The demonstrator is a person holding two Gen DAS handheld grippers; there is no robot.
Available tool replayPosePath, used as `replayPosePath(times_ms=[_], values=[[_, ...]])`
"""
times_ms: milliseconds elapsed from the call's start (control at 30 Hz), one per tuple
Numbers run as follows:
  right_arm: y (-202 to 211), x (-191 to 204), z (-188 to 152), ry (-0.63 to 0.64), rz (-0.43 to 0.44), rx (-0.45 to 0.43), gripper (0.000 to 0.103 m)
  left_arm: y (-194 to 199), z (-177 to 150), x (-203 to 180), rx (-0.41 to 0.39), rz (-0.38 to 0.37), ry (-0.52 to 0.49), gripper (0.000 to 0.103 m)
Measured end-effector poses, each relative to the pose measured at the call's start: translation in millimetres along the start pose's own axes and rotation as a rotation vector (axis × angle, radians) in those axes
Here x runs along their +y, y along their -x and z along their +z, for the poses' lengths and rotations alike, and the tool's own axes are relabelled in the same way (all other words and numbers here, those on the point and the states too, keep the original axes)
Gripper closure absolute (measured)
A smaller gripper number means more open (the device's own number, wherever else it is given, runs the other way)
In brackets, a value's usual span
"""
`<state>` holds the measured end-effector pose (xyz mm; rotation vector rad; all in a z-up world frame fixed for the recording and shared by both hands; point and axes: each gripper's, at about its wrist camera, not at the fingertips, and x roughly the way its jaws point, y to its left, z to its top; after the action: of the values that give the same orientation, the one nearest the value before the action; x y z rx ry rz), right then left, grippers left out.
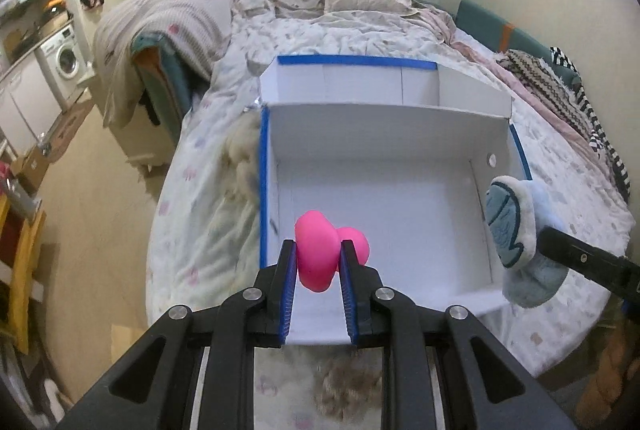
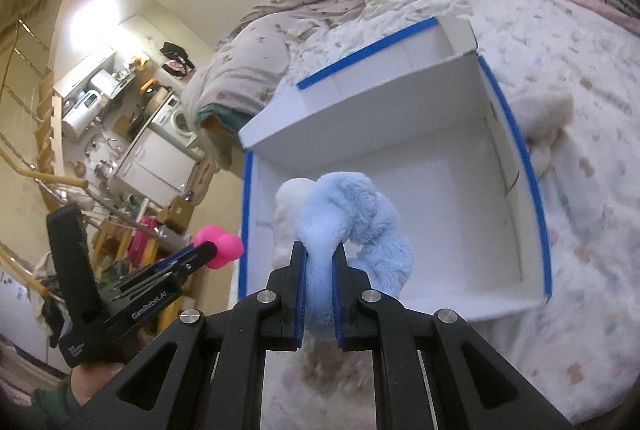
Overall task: Organize soft objects
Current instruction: 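Carry the pink ball and blue scrunchie into the box and open both tools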
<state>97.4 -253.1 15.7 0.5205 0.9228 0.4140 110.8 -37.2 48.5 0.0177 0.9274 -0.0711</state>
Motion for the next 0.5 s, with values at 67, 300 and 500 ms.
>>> replayPosePath(times_ms=[67, 300, 500], values=[[-6, -4, 9, 0.007, -0.021, -0.001, 0.09, -8, 8, -4, 0.004, -0.006, -0.002, 0.084], [-39, -25, 17, -0.012, -0.095, 0.013, 0.09, -42, 13, -18, 0.005, -0.007, -0.033, 0.084], [-72, -47, 6, -0.037, -0.176, 0.086, 0.09, -83, -1, -22, 0.066, 0.004, -0.035, 0.084]])
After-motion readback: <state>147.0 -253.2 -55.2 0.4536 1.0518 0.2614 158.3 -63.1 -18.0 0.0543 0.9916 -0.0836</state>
